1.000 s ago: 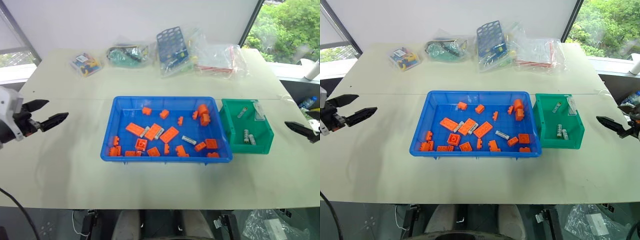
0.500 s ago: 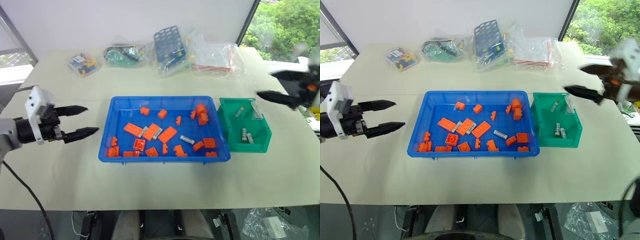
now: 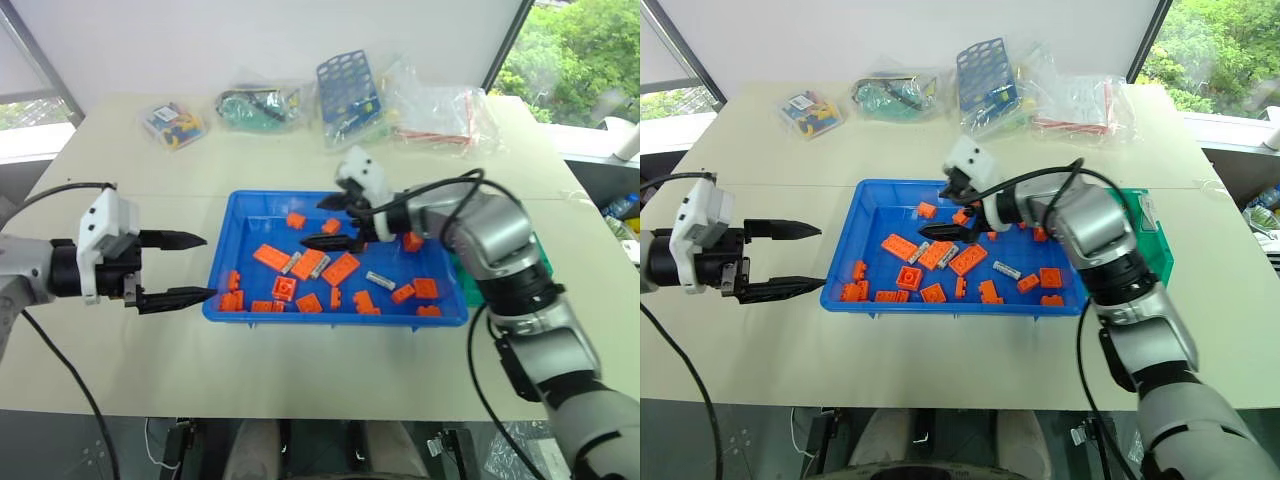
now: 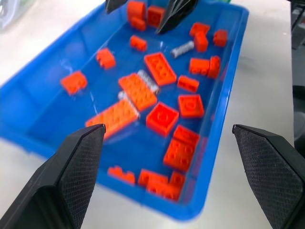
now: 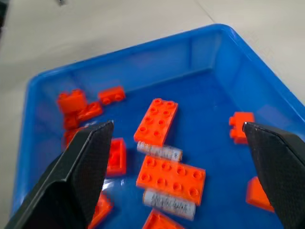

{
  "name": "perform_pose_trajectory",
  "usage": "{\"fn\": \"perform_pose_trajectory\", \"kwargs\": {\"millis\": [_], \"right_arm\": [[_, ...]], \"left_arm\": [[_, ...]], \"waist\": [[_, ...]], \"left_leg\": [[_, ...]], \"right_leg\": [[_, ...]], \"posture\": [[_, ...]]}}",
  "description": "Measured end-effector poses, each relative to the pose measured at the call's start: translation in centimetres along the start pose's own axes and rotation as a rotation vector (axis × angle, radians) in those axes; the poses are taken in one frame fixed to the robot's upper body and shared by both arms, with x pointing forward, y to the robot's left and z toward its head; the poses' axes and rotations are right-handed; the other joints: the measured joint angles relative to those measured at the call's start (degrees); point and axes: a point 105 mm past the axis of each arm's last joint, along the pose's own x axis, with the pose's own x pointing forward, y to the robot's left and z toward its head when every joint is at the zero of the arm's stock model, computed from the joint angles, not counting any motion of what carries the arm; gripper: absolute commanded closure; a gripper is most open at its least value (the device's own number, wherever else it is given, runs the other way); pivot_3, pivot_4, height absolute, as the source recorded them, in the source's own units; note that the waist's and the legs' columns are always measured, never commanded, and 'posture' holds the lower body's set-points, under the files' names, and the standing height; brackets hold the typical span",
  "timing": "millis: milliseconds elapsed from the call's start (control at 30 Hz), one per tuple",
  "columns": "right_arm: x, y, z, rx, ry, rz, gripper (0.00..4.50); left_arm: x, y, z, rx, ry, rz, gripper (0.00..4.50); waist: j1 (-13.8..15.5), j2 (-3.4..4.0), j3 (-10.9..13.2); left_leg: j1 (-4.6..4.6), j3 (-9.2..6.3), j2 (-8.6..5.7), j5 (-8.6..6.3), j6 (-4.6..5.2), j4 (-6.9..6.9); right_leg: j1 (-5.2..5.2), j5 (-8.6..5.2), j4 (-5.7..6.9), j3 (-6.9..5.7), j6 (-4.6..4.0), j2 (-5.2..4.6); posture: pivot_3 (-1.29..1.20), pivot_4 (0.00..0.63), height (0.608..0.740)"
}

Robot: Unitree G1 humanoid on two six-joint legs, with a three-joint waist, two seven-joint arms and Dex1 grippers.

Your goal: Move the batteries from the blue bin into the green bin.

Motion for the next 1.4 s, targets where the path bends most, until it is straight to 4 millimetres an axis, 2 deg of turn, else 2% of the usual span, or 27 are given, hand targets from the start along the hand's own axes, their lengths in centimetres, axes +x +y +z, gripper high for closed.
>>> {"fn": "perform_pose_trajectory", "kwargs": {"millis": [100, 200, 367, 567, 667, 800, 1033, 1233, 1367, 1400], "right_arm": [[2.7, 1.4, -0.1, 0.011, 0.028, 0.028, 0.06], [4.3, 1.8, -1.0, 0.016, 0.072, 0.028, 0.06], [6.0, 1.4, -3.5, -0.022, 0.159, 0.005, 0.06], [7.1, 0.8, -5.0, -0.015, 0.183, -0.008, 0.06], [7.5, 0.9, -5.2, -0.003, 0.181, 0.004, 0.87], [7.8, 1.3, -4.6, 0.006, 0.151, 0.028, 2.91], [8.4, 1.1, -3.3, 0.013, 0.083, 0.009, 2.91], [10.4, 0.7, -2.3, -0.065, 0.070, -0.027, 2.91], [10.8, -0.3, -3.0, -0.075, 0.087, -0.068, 1.38], [10.8, -0.4, -3.0, -0.078, 0.088, -0.069, 1.38]], "left_arm": [[-0.2, 0.4, -0.4, 0.010, 0.016, 0.025, 0.00], [-0.4, 0.9, -0.6, 0.008, 0.015, 0.049, 0.00], [-0.5, 1.5, 0.3, 0.030, -0.011, 0.078, 0.00], [-0.4, 1.5, 0.4, 0.031, -0.014, 0.081, 0.00], [-0.4, 1.5, 0.4, 0.031, -0.015, 0.082, 0.00], [-0.4, 1.7, 0.6, 0.039, -0.020, 0.088, 0.00], [-0.1, 1.7, 0.5, 0.036, -0.019, 0.090, 0.00], [0.3, 1.8, 0.8, 0.045, -0.030, 0.078, 0.00], [0.4, 1.8, 0.8, 0.046, -0.032, 0.079, 0.00], [0.4, 1.8, 0.8, 0.046, -0.032, 0.078, 0.00]], "waist": [[-0.23, 0.00, 0.00], [-0.11, -0.01, 0.00], [-0.26, -0.07, -0.04], [-0.51, -0.07, -0.04], [-0.70, -0.07, -0.04], [-1.18, -0.07, -0.04], [-1.67, -0.07, -0.04], [-1.79, -0.07, -0.03], [-1.71, -0.07, -0.03], [-1.72, -0.07, -0.03]], "left_leg": [[0.00, -0.03, 0.03, 0.00, 0.00, -0.02], [0.00, -0.05, 0.02, 0.00, 0.00, -0.02], [0.00, -0.05, 0.02, 0.00, 0.00, -0.02], [0.00, -0.06, 0.06, 0.00, 0.00, -0.05], [0.00, -0.06, 0.06, 0.00, 0.00, -0.05], [0.00, -0.09, 0.06, 0.00, 0.00, -0.06], [0.01, -0.12, 0.08, 0.00, -0.01, -0.10], [0.01, -0.10, 0.08, 0.00, -0.03, -0.13], [0.01, -0.10, 0.06, 0.01, -0.04, -0.13], [0.01, -0.10, 0.06, 0.01, -0.04, -0.14]], "right_leg": [[-0.03, 0.01, 0.03, -0.01, 0.01, 0.07], [-0.01, 0.01, 0.02, -0.03, 0.01, 0.08], [-0.01, 0.02, 0.03, -0.03, 0.03, 0.10], [-0.03, 0.02, 0.04, -0.03, 0.04, 0.14], [-0.03, 0.03, 0.04, -0.03, 0.05, 0.14], [-0.02, 0.03, 0.05, -0.05, 0.05, 0.14], [-0.04, 0.03, 0.06, -0.05, 0.05, 0.14], [-0.06, 0.02, 0.06, -0.05, 0.04, 0.14], [-0.05, 0.02, 0.05, -0.05, 0.04, 0.11], [-0.06, 0.02, 0.05, -0.05, 0.04, 0.10]], "posture": [[0.00, 0.150, 0.739], [0.00, 0.150, 0.739], [0.00, 0.150, 0.739], [0.00, 0.150, 0.739], [0.00, 0.150, 0.739], [0.00, 0.150, 0.739], [0.00, 0.150, 0.739], [0.00, 0.150, 0.739], [0.00, 0.150, 0.739], [0.00, 0.150, 0.739]]}}
